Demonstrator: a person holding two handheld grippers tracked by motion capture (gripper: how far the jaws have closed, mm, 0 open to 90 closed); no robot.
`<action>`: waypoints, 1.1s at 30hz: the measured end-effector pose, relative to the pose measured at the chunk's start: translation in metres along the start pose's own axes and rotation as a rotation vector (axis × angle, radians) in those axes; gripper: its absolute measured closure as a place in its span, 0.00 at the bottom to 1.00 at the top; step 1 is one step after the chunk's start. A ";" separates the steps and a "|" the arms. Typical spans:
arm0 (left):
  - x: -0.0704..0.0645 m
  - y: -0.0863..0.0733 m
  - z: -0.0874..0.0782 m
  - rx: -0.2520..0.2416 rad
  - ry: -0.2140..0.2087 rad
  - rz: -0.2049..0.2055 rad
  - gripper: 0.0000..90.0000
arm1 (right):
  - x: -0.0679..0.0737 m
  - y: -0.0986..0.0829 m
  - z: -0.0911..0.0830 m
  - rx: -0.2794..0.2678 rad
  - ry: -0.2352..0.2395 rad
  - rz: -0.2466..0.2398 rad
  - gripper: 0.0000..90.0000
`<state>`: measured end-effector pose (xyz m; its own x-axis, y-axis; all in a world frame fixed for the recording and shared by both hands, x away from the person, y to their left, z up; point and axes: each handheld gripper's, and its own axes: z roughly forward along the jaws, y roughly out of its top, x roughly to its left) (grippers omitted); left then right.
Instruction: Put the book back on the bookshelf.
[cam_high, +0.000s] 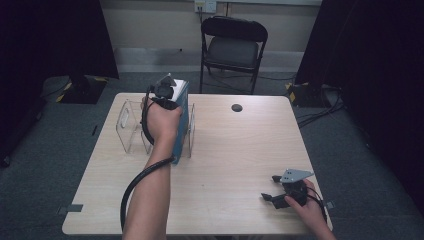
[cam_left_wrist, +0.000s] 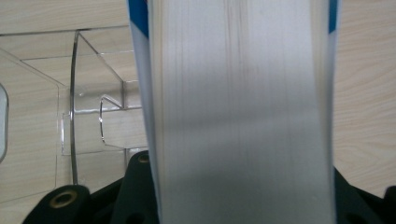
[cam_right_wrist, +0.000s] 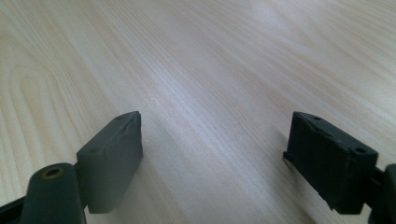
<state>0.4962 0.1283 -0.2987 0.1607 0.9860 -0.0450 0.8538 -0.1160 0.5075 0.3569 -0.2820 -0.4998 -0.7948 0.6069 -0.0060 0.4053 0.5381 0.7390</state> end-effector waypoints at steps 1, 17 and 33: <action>-0.001 0.001 0.000 0.001 -0.006 0.008 0.68 | 0.000 0.000 0.000 0.000 0.000 0.000 0.20; 0.011 -0.015 -0.015 -0.067 -0.116 0.024 0.57 | 0.000 0.000 0.000 0.000 0.000 0.000 0.20; 0.022 -0.028 -0.030 -0.073 -0.210 0.033 0.44 | 0.000 0.000 0.000 0.000 0.000 0.001 0.20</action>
<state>0.4611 0.1569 -0.2881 0.2947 0.9341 -0.2018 0.8092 -0.1316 0.5726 0.3569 -0.2820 -0.4998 -0.7946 0.6071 -0.0055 0.4056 0.5376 0.7392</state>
